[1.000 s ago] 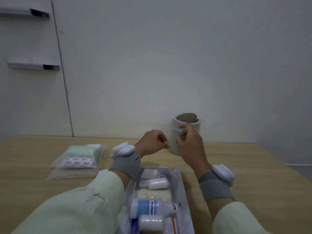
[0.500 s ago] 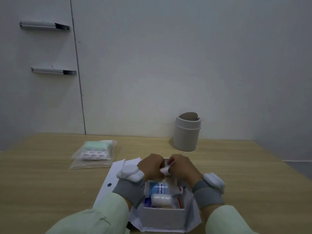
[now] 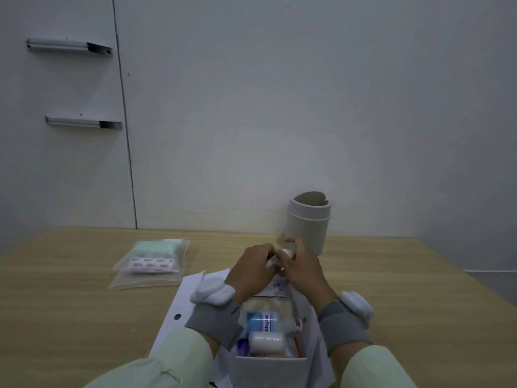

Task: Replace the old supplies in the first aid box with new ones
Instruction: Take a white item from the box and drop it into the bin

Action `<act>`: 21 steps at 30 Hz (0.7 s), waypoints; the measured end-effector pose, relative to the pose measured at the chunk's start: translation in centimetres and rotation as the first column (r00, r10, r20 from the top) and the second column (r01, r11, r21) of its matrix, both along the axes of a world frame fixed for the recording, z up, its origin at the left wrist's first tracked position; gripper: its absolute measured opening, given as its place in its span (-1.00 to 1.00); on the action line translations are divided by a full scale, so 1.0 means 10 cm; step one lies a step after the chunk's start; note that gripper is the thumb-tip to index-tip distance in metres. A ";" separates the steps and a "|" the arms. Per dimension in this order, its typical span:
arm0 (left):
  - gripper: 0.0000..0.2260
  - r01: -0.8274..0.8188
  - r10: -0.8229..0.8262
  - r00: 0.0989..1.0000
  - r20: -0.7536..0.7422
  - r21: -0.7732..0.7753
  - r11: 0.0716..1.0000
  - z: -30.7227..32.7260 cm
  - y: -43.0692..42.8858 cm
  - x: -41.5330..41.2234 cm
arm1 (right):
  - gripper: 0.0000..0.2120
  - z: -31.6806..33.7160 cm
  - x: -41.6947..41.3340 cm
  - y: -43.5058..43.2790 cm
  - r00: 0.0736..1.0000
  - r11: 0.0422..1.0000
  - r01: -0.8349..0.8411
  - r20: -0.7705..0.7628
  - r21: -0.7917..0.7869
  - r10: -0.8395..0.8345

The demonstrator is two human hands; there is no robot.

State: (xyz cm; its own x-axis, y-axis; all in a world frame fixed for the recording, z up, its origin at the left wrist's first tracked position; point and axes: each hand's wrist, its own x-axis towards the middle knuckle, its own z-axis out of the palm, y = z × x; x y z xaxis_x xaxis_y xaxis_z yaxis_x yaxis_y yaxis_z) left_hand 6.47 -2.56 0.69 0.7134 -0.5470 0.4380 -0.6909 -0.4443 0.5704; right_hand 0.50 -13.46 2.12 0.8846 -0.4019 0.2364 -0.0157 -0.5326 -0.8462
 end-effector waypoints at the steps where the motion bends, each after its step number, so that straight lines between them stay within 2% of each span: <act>1: -0.86 0.004 -0.004 1.000 -0.007 -0.033 0.999 0.01 -0.03 0.02 | -0.68 0.01 0.02 -0.01 0.999 1.000 0.009 0.038 0.015 -0.009; 5: -0.81 -0.005 0.004 1.000 -0.009 -0.091 0.996 0.06 -0.13 0.07 | -0.82 0.07 0.05 -0.07 0.977 0.998 0.070 0.201 -0.006 -0.067; 9: -0.73 -0.021 0.022 1.000 0.016 -0.026 0.999 0.13 -0.27 0.15 | -0.91 0.16 0.14 -0.18 0.921 0.976 0.204 0.351 -0.073 -0.166; 15: -0.70 -0.053 0.051 0.998 0.031 0.076 0.996 0.25 -0.53 0.37 | -0.84 0.23 0.42 -0.46 0.835 0.936 0.350 0.467 -0.041 -0.292; 21: -0.59 -0.070 0.055 0.993 0.102 0.151 0.986 0.33 -0.84 0.61 | -0.79 0.30 0.69 -0.79 0.810 0.903 0.424 0.478 -0.077 -0.340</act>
State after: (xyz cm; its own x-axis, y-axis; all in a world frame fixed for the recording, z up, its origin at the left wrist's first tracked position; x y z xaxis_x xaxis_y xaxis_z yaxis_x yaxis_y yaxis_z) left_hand 12.54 -11.00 3.96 0.7068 -0.5688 0.4206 -0.7074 -0.5661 0.4233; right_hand 7.40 -21.40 5.10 0.4508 -0.6007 0.6602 0.1042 -0.6992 -0.7073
